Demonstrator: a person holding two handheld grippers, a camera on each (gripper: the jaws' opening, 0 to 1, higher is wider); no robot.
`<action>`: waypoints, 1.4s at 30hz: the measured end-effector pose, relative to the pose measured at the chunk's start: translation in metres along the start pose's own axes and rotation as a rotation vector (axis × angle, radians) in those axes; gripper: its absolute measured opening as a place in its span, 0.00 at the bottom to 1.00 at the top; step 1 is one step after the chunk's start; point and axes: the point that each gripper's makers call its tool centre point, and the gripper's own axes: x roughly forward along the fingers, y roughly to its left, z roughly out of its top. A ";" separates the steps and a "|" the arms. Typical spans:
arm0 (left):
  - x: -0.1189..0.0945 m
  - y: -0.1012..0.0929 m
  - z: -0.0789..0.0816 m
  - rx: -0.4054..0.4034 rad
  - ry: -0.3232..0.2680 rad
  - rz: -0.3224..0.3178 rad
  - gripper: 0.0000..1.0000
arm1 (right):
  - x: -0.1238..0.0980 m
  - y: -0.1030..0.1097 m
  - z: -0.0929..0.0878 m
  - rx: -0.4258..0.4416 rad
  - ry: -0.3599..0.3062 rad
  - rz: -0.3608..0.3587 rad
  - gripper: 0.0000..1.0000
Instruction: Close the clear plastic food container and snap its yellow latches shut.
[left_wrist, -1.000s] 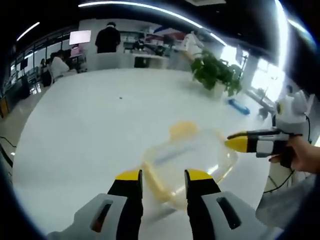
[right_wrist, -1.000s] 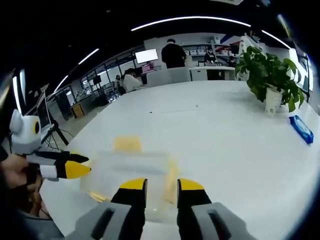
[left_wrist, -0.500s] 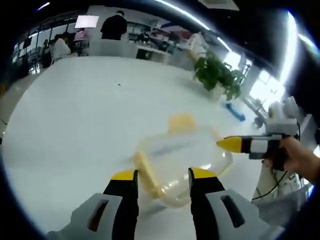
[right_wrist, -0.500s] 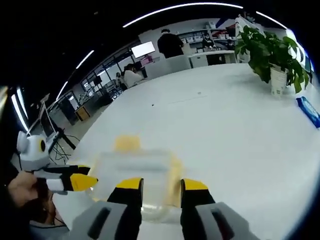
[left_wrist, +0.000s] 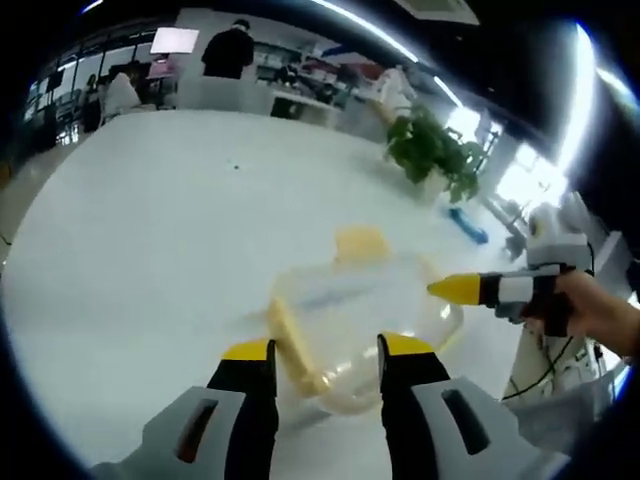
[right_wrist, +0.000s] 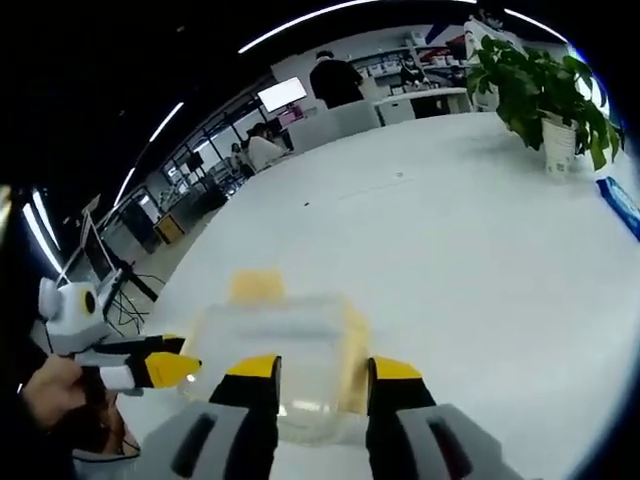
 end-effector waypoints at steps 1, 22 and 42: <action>0.001 0.000 0.000 0.003 0.003 -0.002 0.37 | 0.000 0.001 0.000 -0.005 0.009 -0.002 0.31; 0.003 -0.002 -0.001 -0.043 -0.007 -0.020 0.33 | 0.008 0.002 -0.007 0.015 0.078 0.032 0.27; 0.003 -0.001 0.000 -0.031 -0.012 -0.007 0.33 | 0.005 0.002 -0.001 0.022 0.064 0.028 0.28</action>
